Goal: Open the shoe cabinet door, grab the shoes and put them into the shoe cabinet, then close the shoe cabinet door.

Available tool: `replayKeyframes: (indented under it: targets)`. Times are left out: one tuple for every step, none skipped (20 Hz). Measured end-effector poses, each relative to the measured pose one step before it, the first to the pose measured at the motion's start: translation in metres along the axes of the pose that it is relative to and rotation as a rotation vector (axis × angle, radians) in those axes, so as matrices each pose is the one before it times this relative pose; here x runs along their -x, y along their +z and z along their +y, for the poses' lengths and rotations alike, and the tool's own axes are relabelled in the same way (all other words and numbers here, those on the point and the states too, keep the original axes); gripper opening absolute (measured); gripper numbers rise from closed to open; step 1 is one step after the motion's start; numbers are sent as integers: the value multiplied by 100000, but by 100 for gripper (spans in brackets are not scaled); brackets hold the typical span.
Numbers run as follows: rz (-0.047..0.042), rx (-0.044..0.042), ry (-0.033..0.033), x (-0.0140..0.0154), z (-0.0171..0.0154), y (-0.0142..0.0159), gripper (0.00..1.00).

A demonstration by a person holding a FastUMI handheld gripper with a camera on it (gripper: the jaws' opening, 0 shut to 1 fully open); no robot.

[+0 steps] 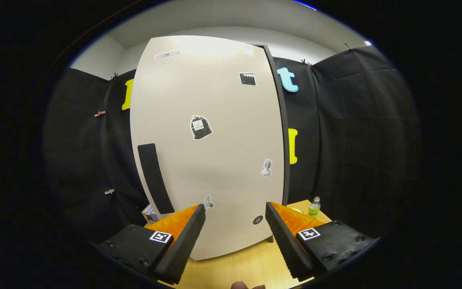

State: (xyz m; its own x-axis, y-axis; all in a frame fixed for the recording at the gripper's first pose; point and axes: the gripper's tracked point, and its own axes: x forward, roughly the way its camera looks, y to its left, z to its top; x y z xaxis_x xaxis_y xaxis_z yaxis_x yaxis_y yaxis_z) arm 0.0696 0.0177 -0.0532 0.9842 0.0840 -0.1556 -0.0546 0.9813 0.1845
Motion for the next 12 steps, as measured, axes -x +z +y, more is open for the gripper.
replayKeyframes:
  targets:
    - [-423, 129, -501, 22, -376, 108, 98]
    - [-519, 361, -397, -63, -269, 149, 98]
    - [-294, 418, -473, 32, -303, 249, 98]
    - [-459, 324, -176, 13, -169, 172, 98]
    - [-97, 66, -294, 88, -119, 78, 98]
    - [-267, -183, -312, 106, -153, -18, 98]
    - [-209, 13, -199, 33, -45, 110, 98]
    - [-367, 456, -268, 67, -90, 64, 98]
    - [-191, 711, -177, 73, -112, 22, 98]
    - [-322, 829, -190, -22, -53, -5, 98]
    - [-86, 458, -122, 58, -5, -2, 98]
    - [169, 131, -54, 12, -3, -131, 98]
